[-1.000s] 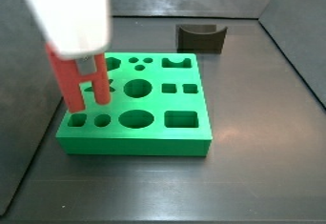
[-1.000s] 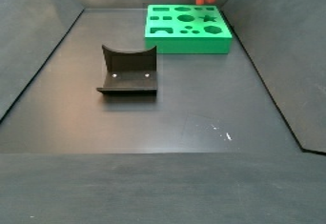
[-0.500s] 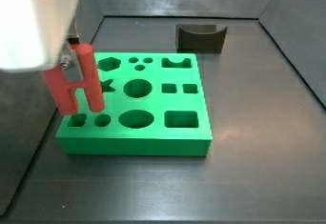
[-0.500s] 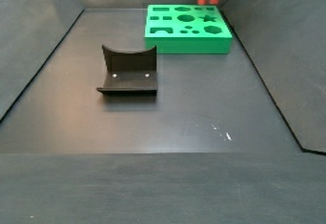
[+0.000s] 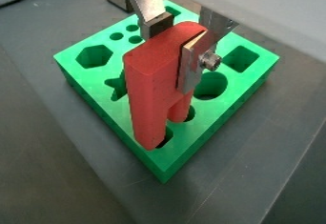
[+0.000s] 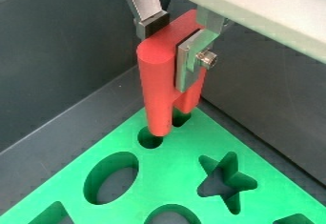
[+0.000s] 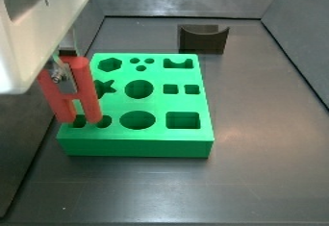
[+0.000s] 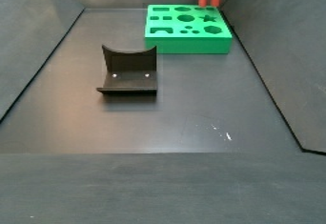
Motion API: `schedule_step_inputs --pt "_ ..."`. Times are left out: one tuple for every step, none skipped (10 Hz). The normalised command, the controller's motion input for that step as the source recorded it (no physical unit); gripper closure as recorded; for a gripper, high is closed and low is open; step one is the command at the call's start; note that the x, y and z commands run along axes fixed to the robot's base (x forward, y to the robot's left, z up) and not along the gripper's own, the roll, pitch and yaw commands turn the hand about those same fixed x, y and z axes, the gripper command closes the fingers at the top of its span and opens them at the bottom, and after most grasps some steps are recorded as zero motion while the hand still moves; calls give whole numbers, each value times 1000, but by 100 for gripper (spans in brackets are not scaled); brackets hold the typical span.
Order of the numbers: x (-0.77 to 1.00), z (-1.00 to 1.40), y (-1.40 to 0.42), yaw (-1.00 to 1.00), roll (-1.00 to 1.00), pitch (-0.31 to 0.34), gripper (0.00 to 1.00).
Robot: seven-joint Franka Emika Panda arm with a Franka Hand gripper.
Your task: Insert the square-circle object.
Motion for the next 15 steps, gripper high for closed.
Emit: schedule_step_inputs --pt "0 -331 0 0 0 -19 100" --pt "171 -337 0 -3 0 0 100" --pt "294 -354 0 -140 16 0 100" --pt "469 -363 -17 -286 7 0 100" --pt "331 -346 -23 -314 0 -20 100" --pt "0 -374 -23 -266 -17 -184 100" --pt "-43 -437 0 -140 -109 -270 100" --pt "-114 -469 0 0 -113 -303 100" --pt "-171 -343 -43 6 -67 -269 100" --pt "0 -331 -86 31 -47 -224 100" --pt "126 -394 -174 0 3 -91 100" --pt "243 -471 -251 0 140 -30 100" --pt "263 -566 -277 0 191 -57 100" --pt "114 -629 -211 0 167 -147 100" --pt "51 -629 -177 0 177 -161 100"
